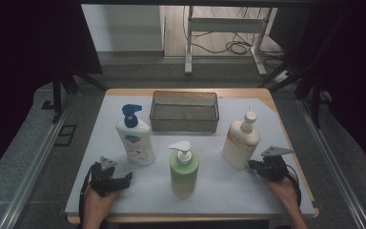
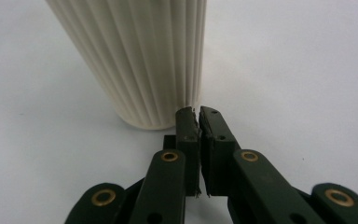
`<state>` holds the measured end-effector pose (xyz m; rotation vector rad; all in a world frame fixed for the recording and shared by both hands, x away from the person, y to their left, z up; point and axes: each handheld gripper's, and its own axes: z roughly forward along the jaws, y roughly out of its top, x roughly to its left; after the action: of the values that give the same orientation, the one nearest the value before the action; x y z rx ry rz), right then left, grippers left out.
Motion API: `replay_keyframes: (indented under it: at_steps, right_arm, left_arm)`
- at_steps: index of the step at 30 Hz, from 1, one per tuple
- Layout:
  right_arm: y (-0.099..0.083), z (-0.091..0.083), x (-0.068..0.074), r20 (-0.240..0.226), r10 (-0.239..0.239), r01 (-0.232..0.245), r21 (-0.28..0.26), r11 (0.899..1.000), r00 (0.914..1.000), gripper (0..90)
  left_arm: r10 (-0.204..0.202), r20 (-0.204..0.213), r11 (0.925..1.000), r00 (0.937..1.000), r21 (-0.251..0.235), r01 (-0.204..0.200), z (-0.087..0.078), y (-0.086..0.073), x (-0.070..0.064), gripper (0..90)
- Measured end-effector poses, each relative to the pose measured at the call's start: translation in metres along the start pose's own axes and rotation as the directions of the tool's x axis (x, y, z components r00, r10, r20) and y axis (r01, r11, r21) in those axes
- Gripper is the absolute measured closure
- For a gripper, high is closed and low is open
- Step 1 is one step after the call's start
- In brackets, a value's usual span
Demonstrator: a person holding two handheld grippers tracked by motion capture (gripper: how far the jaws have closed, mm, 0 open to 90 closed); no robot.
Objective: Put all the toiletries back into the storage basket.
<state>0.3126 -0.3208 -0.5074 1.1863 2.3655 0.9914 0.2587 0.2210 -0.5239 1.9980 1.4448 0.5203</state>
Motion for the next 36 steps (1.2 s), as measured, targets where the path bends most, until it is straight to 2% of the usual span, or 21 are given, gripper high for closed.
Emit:
replay_keyframes:
  at_steps: [11,16,18,19,27,29,36]
  right_arm:
    - [-0.001,-0.014,0.010,0.009,-0.015,0.015,-0.019,1.000,0.9999,82.2]
    - [0.000,-0.021,0.013,0.011,-0.016,0.016,-0.037,0.999,0.9998,77.1]
    - [0.001,-0.024,0.014,0.014,-0.019,0.019,-0.044,0.999,0.9997,73.3]
    - [0.002,-0.026,0.014,0.017,-0.015,0.015,-0.048,0.999,0.9997,68.3]
    - [0.004,-0.029,0.016,0.003,-0.009,0.010,-0.052,0.999,1.0000,58.2]
    - [0.007,-0.030,0.018,0.002,-0.010,0.010,-0.055,0.998,0.9999,53.0]
    - [0.013,-0.032,0.022,0.018,-0.011,0.012,-0.062,0.998,0.9998,41.0]
  left_arm:
    - [-0.001,0.000,1.0000,1.0000,-0.002,0.001,0.000,0.000,0.000,12.1]
    - [-0.001,0.000,1.0000,1.0000,-0.002,0.001,0.000,0.000,0.000,12.1]
    - [-0.001,0.000,1.0000,1.0000,-0.001,0.001,0.000,0.000,0.000,12.1]
    - [0.000,0.000,1.0000,1.0000,-0.001,0.000,0.000,0.000,0.000,12.1]
    - [0.000,0.000,1.0000,1.0000,-0.001,0.000,0.000,0.000,0.000,12.1]
    - [0.000,0.000,1.0000,1.0000,-0.001,0.000,0.000,0.000,0.000,12.1]
    - [0.000,0.000,1.0000,1.0000,-0.002,0.000,0.000,0.000,0.000,12.1]
